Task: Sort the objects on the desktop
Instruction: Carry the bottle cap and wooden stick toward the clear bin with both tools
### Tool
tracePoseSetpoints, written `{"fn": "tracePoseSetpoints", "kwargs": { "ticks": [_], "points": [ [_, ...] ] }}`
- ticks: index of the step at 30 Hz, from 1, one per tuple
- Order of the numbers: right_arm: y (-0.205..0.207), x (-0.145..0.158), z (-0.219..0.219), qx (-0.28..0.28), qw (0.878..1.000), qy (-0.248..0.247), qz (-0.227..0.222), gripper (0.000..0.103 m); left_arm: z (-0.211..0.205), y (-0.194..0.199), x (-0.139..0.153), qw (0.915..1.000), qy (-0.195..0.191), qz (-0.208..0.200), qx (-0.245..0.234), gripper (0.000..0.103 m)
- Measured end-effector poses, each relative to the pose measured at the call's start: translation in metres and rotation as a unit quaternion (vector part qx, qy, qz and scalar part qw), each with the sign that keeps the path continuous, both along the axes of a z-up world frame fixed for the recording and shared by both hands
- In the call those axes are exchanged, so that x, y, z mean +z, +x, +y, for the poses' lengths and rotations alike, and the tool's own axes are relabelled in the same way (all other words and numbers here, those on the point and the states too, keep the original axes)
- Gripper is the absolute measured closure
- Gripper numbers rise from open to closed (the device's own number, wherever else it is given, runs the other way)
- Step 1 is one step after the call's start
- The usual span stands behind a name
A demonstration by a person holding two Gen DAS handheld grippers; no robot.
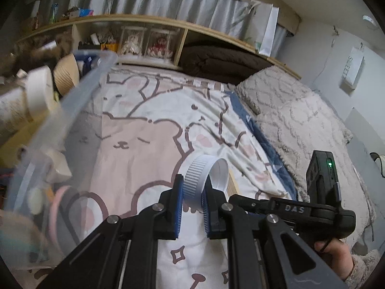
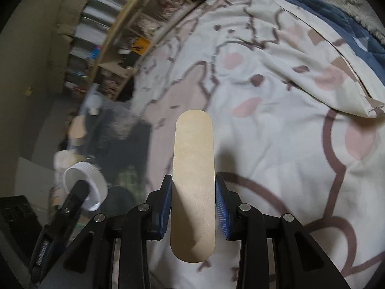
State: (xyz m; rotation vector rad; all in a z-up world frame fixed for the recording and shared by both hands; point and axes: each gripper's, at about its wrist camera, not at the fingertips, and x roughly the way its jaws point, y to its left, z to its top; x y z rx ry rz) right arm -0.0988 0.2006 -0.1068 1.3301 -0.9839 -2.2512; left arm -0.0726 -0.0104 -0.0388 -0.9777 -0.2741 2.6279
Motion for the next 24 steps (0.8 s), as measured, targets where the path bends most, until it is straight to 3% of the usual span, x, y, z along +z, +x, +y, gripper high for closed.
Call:
{"fn": "tracePoseSetpoints", "kwargs": {
  "ticks": [13,18,24],
  "points": [
    [0.036,0.089,-0.031,0.036,0.991,-0.02,0.124,0.069,-0.045,0.03,0.05,0.9969,0.024,0.062,0.041,0.088],
    [0.047,0.104,-0.041,0.046,0.987,-0.026,0.151,0.069,-0.059,0.039,0.076,0.993,-0.014,0.096,0.068,0.088],
    [0.052,0.112,-0.05,0.066,0.984,-0.014,0.167,0.069,-0.071,0.039,0.098,0.9877,-0.074,0.106,0.087,0.088]
  ]
}}
